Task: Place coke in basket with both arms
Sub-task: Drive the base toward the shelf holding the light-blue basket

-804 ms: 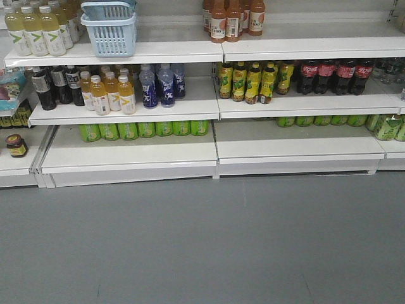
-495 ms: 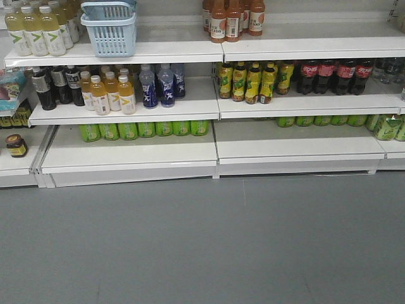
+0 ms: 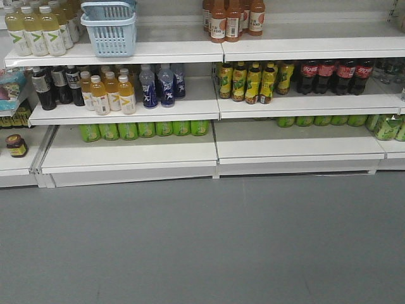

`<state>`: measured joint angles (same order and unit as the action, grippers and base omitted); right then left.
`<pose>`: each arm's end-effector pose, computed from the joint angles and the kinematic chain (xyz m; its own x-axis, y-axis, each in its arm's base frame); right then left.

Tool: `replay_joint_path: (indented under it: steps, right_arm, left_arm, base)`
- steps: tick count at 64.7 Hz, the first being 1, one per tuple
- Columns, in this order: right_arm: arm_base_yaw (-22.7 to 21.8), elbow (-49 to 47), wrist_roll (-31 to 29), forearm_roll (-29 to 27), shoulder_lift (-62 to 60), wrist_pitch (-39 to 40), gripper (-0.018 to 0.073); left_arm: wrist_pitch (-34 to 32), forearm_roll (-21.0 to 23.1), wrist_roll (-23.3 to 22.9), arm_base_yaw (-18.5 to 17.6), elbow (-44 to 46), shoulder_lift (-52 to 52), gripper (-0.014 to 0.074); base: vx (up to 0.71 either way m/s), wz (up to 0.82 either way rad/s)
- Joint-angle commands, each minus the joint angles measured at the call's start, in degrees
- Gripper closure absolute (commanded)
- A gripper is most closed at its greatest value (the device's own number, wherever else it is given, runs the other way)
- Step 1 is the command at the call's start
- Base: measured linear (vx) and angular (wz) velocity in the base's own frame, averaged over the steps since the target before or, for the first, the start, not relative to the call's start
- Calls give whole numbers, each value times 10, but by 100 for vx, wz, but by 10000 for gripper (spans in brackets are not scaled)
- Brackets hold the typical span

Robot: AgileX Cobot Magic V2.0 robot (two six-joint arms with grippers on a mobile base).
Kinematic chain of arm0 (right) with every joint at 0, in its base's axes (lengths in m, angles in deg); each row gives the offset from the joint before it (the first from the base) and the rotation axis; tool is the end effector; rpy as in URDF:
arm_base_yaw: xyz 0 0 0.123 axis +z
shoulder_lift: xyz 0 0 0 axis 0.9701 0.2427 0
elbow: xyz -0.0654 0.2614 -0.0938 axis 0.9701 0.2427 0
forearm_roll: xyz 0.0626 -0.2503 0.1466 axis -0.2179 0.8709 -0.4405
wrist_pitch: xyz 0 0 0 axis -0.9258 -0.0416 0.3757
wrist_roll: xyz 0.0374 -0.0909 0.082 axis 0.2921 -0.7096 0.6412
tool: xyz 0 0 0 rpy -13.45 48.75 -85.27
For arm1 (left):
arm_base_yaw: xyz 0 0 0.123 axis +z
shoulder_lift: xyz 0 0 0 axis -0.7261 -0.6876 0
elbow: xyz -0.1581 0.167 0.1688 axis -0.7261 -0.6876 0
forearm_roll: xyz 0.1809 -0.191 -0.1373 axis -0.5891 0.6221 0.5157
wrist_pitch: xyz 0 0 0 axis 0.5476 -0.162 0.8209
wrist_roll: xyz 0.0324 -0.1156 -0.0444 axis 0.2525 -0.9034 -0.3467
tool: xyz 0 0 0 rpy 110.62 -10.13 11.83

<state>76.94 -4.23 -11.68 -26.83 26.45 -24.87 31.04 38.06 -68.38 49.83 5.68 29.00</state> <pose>0.1386 0.0032 0.1847 -0.0989 0.1404 -0.9851 -0.0092 0.9898 0.1420 0.1389 0.0130 0.1970 -0.0025 0.1150 -0.9934 -0.0961 0.9887 0.1147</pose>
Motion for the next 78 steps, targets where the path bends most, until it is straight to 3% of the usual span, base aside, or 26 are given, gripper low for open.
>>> replay_joint_path:
  steps: [1, 78]
  right_arm:
    - [-3, 8, -3, 2, -11, 41, 564]
    - [-3, 8, -3, 2, -11, 41, 564]
  left_arm:
    - [-33, 1, -1, -3, -4, 10, 603]
    - [-33, 1, -1, -3, -4, 10, 603]
  base:
    - [0, 0]
    - [5, 4]
